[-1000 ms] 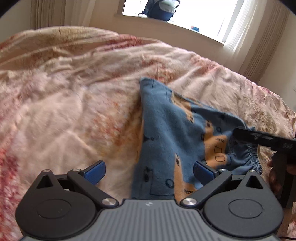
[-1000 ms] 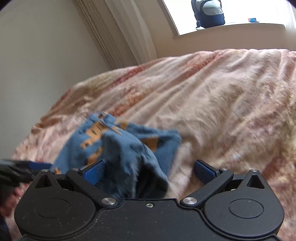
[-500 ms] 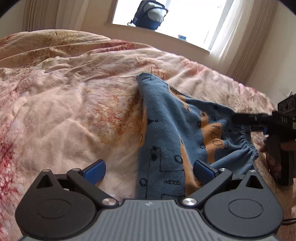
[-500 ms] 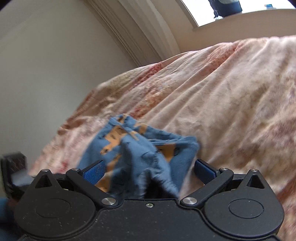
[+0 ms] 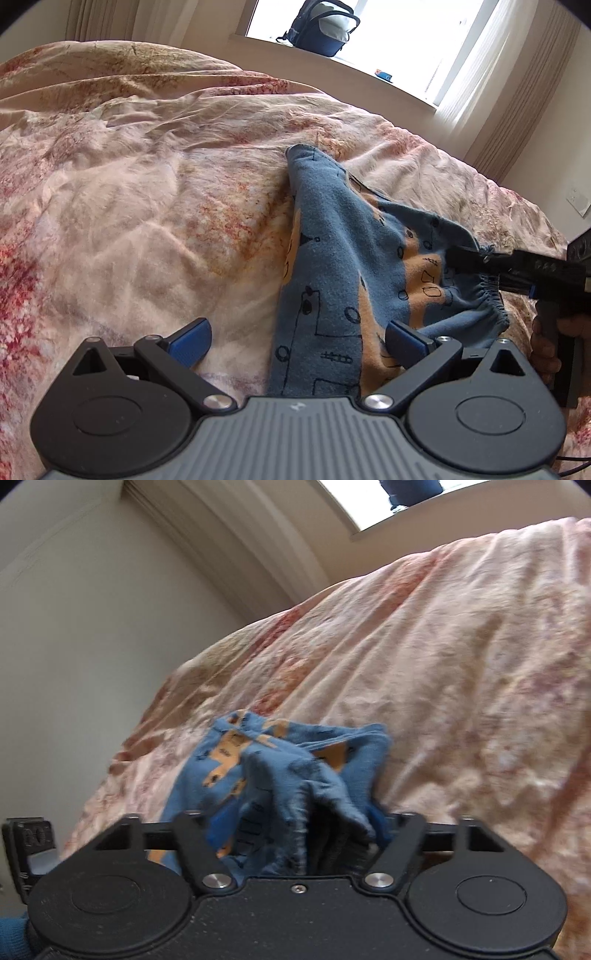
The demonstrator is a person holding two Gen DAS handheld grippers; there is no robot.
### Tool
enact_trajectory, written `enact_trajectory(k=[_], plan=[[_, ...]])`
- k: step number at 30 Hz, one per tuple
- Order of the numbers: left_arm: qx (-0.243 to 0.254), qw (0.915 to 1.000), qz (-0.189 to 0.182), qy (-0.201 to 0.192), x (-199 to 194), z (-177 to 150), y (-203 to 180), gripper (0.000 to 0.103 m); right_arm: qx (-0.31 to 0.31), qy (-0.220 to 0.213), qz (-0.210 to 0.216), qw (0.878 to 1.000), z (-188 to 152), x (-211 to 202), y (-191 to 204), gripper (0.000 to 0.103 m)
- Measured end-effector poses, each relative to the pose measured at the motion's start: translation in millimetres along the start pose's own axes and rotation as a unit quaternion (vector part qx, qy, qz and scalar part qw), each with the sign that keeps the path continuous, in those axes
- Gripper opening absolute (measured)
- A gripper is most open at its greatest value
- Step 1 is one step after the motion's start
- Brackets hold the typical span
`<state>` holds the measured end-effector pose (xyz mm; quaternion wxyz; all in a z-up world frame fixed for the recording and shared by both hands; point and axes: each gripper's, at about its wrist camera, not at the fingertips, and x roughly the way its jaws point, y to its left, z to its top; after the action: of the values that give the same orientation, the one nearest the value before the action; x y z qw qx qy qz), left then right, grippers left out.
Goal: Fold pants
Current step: 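Grasp the folded pants edge with the right gripper while the left gripper grasps too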
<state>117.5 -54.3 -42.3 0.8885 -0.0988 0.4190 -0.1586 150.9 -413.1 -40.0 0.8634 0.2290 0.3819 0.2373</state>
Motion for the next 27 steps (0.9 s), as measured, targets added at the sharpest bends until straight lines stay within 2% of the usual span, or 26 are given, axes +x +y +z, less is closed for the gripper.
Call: enact_trajectory(k=[1,7,9,11,13,14,15,17,18,19,23,27], plan=[[-0.003,1.0000,-0.001,0.001,-0.4,0.8,0.6,0.099,-0.002,-0.003,-0.008,1.000,-1.3,-1.5,0.0,0.047],[-0.012,0.9998,-0.014,0.000,-3.7,5.2,3.4,0.085,-0.024,-0.008,-0.031,0.999,-5.2,-2.0,10.4,0.041],[-0.015,0.9994,-0.031,-0.006,-5.9,5.9,4.2,0.081,-0.026,-0.007,-0.036,0.999,-5.1,-0.9,11.9,0.041],[-0.021,0.9987,-0.045,-0.009,-6.8,6.2,4.7,0.075,-0.028,0.001,-0.046,0.999,-6.8,1.9,13.6,0.047],[-0.012,0.9987,-0.049,-0.008,-6.6,6.5,2.3,0.054,-0.035,0.000,-0.056,0.998,-8.6,6.5,18.5,0.051],[-0.005,0.9988,-0.047,-0.007,-6.8,6.1,0.5,0.052,-0.040,-0.001,-0.064,0.997,-9.6,7.9,21.5,0.051],[0.002,0.9989,-0.046,-0.008,-7.5,5.9,-1.1,0.046,-0.045,-0.003,-0.072,0.996,-10.5,8.5,24.7,0.050],[0.003,0.9985,-0.053,-0.011,-9.9,5.8,-3.0,0.036,-0.061,-0.012,-0.086,0.994,-12.8,7.5,32.7,0.042],[0.004,0.9983,-0.056,-0.016,-12.2,6.2,-3.6,0.030,-0.069,-0.017,-0.090,0.993,-13.8,6.1,36.5,0.032],[0.007,0.9979,-0.060,-0.023,-14.9,7.1,-3.9,0.023,-0.077,-0.022,-0.096,0.992,-14.0,4.8,41.4,0.027],[0.037,0.9959,-0.050,-0.066,-32.0,14.1,-9.5,0.019,-0.140,-0.044,-0.123,0.982,-13.8,2.8,70.3,0.022],[0.049,0.9916,-0.031,-0.115,-49.1,23.3,-8.4,0.019,-0.205,-0.077,-0.127,0.967,-5.2,5.8,102.7,0.020]])
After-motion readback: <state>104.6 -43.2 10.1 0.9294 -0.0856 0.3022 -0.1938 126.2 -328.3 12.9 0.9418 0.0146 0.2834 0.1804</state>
